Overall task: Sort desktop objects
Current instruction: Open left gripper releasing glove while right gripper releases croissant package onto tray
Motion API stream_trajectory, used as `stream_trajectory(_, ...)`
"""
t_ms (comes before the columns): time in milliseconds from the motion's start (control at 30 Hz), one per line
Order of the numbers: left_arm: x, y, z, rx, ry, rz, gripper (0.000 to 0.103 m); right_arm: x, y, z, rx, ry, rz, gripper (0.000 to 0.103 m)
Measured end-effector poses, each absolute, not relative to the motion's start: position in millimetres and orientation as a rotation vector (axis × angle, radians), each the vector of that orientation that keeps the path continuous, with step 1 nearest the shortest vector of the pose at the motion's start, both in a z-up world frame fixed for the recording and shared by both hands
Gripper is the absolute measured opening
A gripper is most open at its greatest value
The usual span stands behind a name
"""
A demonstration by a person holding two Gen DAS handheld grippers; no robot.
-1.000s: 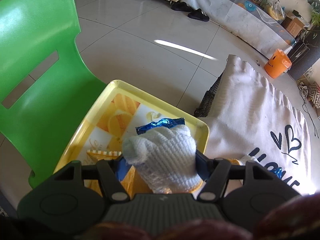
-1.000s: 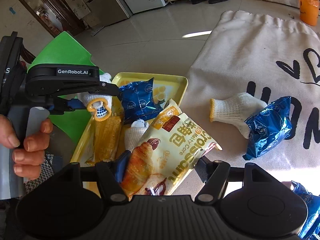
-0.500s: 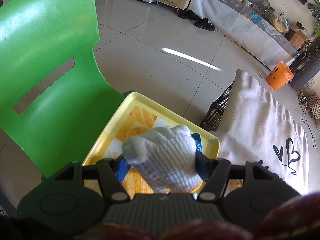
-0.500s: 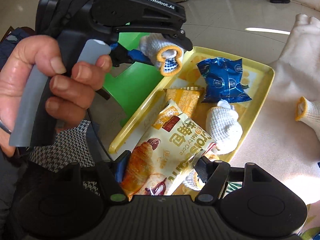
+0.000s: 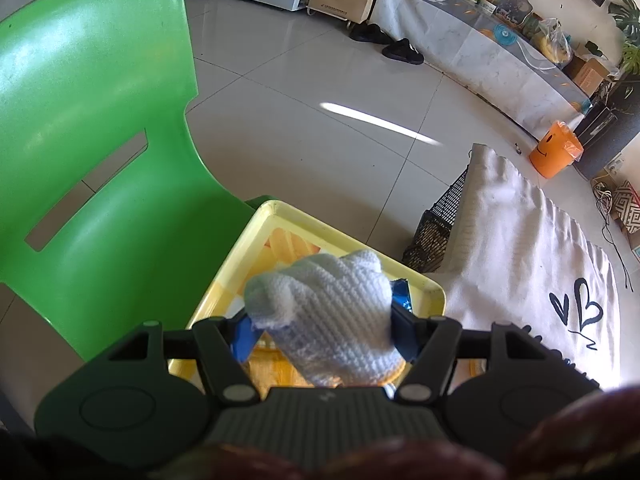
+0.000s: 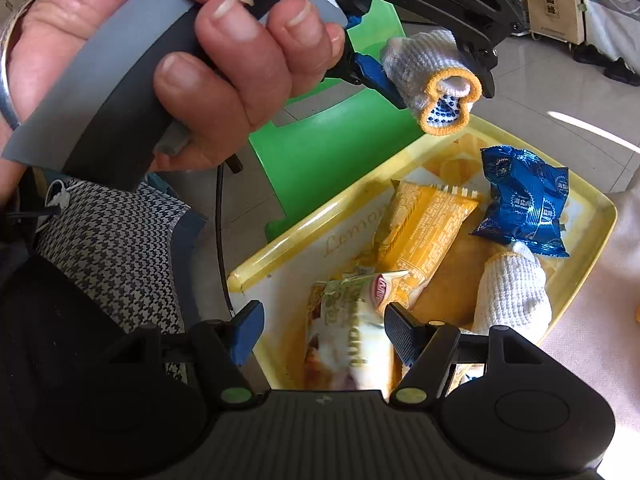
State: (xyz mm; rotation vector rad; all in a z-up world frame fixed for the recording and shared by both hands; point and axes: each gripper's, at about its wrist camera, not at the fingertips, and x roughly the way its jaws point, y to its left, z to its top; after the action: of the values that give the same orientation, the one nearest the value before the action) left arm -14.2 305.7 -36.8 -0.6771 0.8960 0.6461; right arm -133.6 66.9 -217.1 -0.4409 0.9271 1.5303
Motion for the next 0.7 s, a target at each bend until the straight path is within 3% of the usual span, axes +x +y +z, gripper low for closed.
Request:
stream_trajectory(167, -8, 302, -46, -0.683, 0.931, 0.633, 0.064, -137, 72, -225, -0.497, 0.872, 1.501, 0.068)
stream_trajectory(333, -8, 300, -46, -0.687, 0.923, 0.640, 0.083, -126, 64, -217, -0.444, 0.886, 1.485, 0.073)
stream_trajectory(467, -9, 302, -46, -0.709, 0.913, 0.654, 0.083, -112, 59, -215, -0.393, 0.915, 1.461, 0.075)
stream_trajectory(567, -10, 303, -48, -0.741, 0.905, 0.654, 0.093, -108, 57, -215, -0.381, 0.933, 1.451, 0.075)
stream_trajectory(700, -8, 300, -48, -0.748, 0.901, 0.640, 0.098, -111, 55, -215, -0.395, 0.942, 1.458, 0.075)
